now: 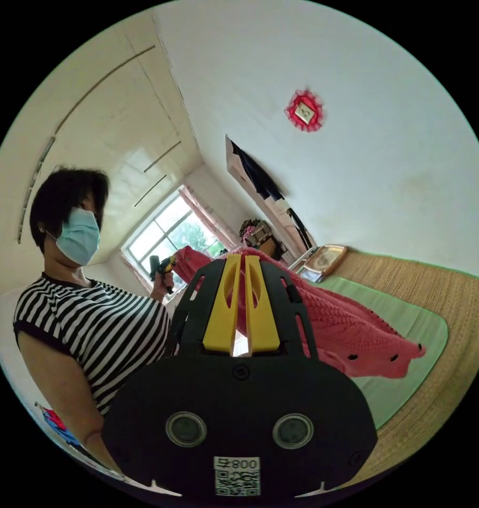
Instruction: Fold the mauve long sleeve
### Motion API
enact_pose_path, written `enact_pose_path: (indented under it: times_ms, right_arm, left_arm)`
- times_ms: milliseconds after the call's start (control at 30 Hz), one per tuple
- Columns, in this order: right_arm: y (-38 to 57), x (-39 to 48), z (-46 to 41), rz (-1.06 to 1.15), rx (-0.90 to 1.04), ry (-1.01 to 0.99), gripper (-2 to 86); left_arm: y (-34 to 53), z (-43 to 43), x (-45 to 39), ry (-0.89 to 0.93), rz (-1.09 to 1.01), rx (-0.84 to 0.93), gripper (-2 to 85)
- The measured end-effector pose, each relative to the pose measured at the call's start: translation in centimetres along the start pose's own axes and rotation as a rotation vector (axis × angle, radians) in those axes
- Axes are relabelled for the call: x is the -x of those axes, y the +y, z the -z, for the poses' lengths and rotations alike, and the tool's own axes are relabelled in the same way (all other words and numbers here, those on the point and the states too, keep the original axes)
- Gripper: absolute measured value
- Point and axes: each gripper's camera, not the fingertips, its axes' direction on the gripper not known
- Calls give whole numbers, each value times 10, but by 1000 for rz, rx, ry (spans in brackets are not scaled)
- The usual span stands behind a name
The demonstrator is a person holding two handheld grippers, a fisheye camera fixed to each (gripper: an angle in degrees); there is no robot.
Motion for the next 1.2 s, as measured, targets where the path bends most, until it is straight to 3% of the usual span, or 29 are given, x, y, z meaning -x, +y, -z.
enact_pose_path:
  times_ms: [400,700,833,967,1067,1200]
  right_arm:
    - [-13,60,101,130,-111,159,5]
    - [-54,-3,129,111,-79,287,6]
    - [-102,-110,120,-9,10,385,9]
    - [-149,-281,79,-245,253,522,16]
    - [-147,-400,55,-470,414,670,21]
    - [-109,-497,50,-672,438,593,33]
  left_arm:
    - [-79,-54,99,99,-139,-54,27]
    - [-174,-183,225,106,-134,-5,25]
    - [-220,-279,312,64,-23,73,22]
    - [-258,-423,442,3,279,160,16]
    - [-249,-504,526,-72,493,149,11]
    - [-180,-604,610,-30,733,339,12]
